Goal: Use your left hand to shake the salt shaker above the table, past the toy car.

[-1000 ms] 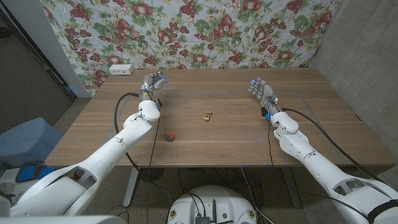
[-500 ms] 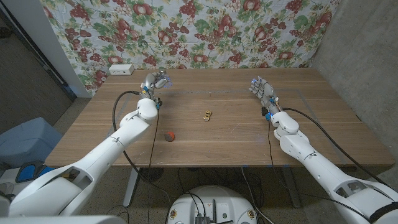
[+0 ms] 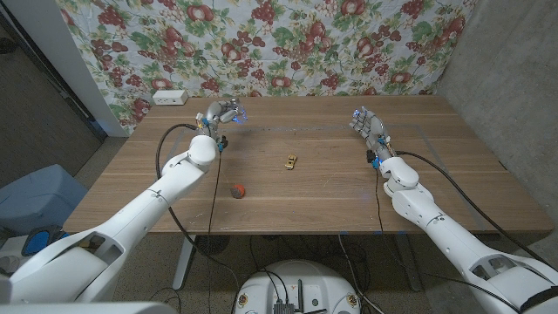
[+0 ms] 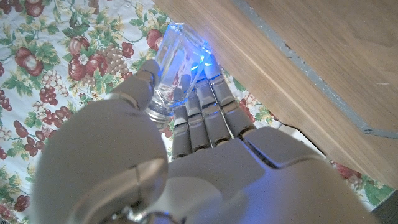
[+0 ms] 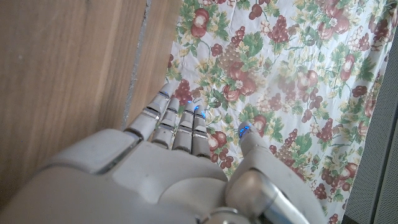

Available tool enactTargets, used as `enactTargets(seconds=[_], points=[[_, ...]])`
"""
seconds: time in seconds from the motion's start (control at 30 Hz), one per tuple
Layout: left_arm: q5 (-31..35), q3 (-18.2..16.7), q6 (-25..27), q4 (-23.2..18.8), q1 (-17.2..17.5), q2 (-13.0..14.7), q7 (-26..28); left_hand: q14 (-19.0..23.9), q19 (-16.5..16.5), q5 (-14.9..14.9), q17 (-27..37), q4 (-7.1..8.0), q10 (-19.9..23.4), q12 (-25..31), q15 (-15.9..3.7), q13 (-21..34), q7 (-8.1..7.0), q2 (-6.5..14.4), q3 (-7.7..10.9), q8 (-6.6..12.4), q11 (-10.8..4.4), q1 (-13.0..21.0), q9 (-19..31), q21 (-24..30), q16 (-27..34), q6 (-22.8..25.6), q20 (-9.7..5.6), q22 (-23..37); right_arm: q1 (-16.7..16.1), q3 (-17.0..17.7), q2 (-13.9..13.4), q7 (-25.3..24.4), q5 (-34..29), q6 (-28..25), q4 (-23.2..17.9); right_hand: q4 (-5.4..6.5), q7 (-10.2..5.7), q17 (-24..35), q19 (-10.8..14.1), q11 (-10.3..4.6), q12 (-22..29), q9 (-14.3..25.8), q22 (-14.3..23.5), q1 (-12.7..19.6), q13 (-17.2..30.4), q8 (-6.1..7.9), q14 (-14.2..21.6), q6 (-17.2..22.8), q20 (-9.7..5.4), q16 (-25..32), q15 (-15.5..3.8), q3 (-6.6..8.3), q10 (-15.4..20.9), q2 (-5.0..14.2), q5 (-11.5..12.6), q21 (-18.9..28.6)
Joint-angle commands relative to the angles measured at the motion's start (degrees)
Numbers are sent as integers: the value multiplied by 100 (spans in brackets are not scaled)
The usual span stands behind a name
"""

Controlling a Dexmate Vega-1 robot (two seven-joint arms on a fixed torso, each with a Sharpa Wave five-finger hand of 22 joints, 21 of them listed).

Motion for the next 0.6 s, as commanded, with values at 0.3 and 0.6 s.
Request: enactTargets(seconds=[0.3,0.6], points=[[-242,-58,-916,163,37,16,-734,362,-39,25,22,176,1717,223,-1151,42,-294,455,147,-11,-1154,408,35,59,-18,1579,-234,0,10,-38,-28,-81,-91,-52,-75,-25,25,34,32,11,19,25,13,15,26,26,28,52,-23,-34,-10,23,63,-3,47,-19],[49,-203,-1758,457,197,-366,99,381,-19,23,31,185,1712,204,-1153,44,-324,472,133,-48,-1178,429,38,97,-22,1562,-275,-7,-7,-44,-55,-125,-121,-91,-125,-26,23,35,32,3,19,25,13,12,26,25,29,51,-23,-37,-12,22,64,-3,47,-19]])
